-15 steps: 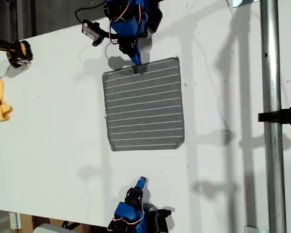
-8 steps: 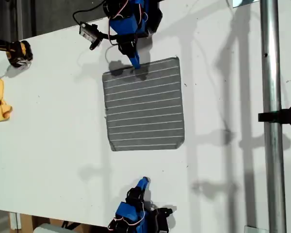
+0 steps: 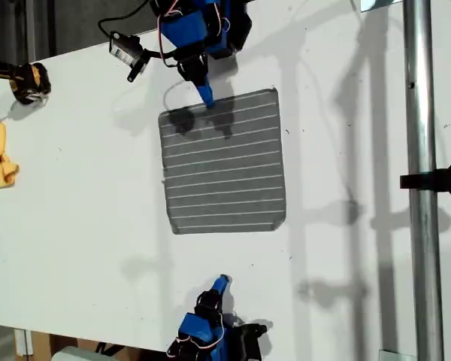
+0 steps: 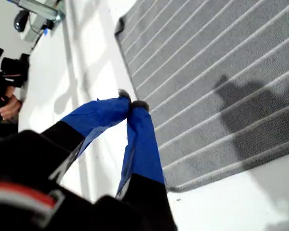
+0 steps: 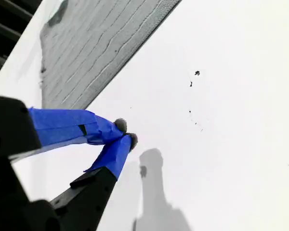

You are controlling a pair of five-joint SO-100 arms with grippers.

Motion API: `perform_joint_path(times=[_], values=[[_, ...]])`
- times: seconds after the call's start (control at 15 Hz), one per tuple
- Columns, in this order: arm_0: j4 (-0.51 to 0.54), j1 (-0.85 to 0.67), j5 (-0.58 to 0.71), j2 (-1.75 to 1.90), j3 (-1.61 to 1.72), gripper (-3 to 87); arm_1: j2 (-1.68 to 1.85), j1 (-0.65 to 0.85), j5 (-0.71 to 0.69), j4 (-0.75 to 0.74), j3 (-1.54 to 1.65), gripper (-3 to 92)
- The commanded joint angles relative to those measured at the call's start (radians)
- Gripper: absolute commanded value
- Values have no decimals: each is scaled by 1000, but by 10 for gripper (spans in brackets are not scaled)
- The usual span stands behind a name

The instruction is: Grasp corners of a towel and fold twice.

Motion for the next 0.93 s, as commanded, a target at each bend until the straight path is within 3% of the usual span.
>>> perform_joint_path(times=[0.0, 0.47, 0.67, 0.87], values=[[0, -9, 17, 2, 5, -17, -207, -35, -81, -48, -187, -1], [0, -5, 51, 2, 5, -17, -580, -295, -325, -37, -515, -1], [0, -8, 66, 2, 5, -17, -819, -371, -353, 98, -698, -1], [0, -2, 63, 2, 5, -17, -802, -407, -342, 279, -701, -1]])
